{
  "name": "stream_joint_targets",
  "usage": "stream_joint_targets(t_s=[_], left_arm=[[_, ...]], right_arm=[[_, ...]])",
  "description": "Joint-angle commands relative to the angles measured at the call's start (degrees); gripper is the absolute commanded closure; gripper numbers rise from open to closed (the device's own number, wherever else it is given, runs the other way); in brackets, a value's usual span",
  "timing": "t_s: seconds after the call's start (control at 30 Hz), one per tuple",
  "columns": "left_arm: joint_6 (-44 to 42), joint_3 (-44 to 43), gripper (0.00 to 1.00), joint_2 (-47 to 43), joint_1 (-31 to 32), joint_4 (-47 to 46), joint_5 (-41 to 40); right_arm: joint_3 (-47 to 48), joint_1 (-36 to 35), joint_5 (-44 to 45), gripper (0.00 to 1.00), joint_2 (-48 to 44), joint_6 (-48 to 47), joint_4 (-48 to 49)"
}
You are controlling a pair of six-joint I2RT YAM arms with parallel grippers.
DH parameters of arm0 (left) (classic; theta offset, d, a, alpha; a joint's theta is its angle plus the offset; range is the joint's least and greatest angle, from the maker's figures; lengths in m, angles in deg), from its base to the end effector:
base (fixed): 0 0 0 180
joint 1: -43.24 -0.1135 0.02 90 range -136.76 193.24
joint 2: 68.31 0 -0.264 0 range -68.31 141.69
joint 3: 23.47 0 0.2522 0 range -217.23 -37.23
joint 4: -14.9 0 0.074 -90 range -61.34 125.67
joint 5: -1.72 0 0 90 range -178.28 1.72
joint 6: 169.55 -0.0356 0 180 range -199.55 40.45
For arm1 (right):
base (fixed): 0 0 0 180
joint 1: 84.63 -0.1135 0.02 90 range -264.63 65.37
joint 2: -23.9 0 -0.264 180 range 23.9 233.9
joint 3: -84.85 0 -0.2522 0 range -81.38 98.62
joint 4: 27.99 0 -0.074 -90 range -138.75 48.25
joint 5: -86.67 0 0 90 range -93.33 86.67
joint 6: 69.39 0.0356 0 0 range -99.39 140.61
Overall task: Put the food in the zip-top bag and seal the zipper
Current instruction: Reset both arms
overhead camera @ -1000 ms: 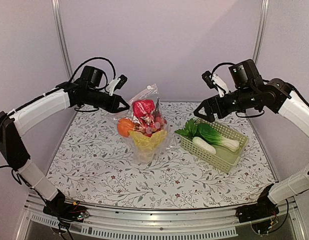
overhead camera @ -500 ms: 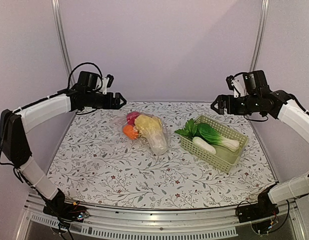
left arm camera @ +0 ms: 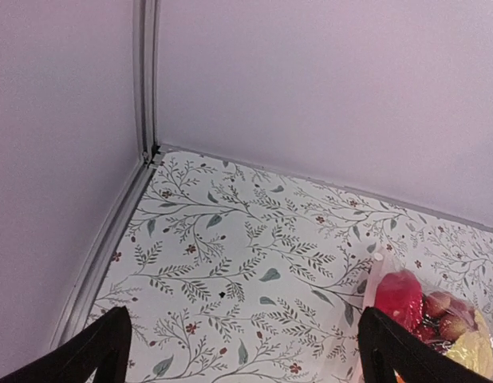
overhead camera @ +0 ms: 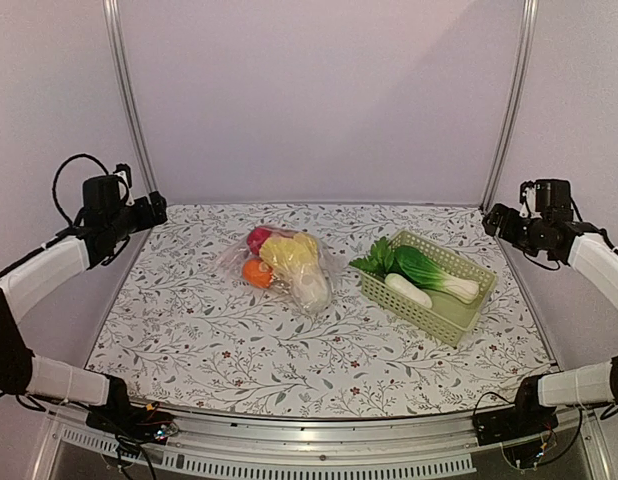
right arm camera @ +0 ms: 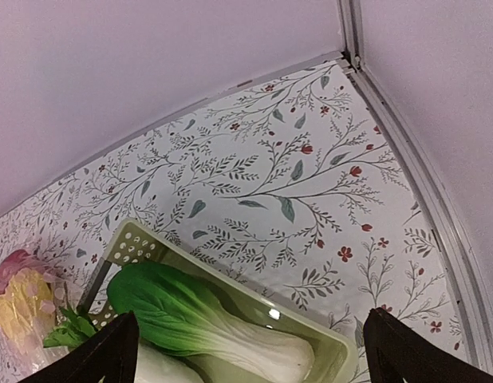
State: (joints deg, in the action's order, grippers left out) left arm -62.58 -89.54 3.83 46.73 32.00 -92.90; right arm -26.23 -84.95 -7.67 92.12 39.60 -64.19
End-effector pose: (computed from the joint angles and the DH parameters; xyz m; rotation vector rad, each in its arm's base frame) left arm 0.2901 -0.0148 0.2950 -0.2842 1.9564 -0.1531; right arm 0.2634 0.0042 0.2981 0.3146 2.1789 0.2724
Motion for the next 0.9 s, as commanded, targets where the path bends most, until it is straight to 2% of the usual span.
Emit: stream_joint_targets(t_s=[0.0, 0.13, 0.4, 0.63, 0.87], left_arm=[[-3.52, 7.90, 0.00, -5.89, -0.27, -11.66, -12.10], [-7.82, 16.15, 0.00, -8.76, -0.27, -20.38, -14.63], [-7.45, 31.51, 0.00, -11.22, -0.18, -34.36, -12.91], [-7.59, 37.17, 0.00, -7.94, -0.15, -42.58, -14.23], [-6.18, 37.45, 0.00, -6.31, 0.03, -44.87, -15.98]], right_arm=[[-7.24, 4.10, 3.05, 0.01, -6.42, 0.05, 11.90], [-15.80, 4.53, 7.09, 0.01, -11.26, -2.66, 21.42], [-29.83, 4.48, 11.44, 0.01, -15.22, -3.79, 37.29], [-35.12, 4.54, 12.22, 0.01, -15.14, -3.53, 41.77], [-37.64, 4.53, 12.89, 0.01, -15.48, -3.66, 43.46]])
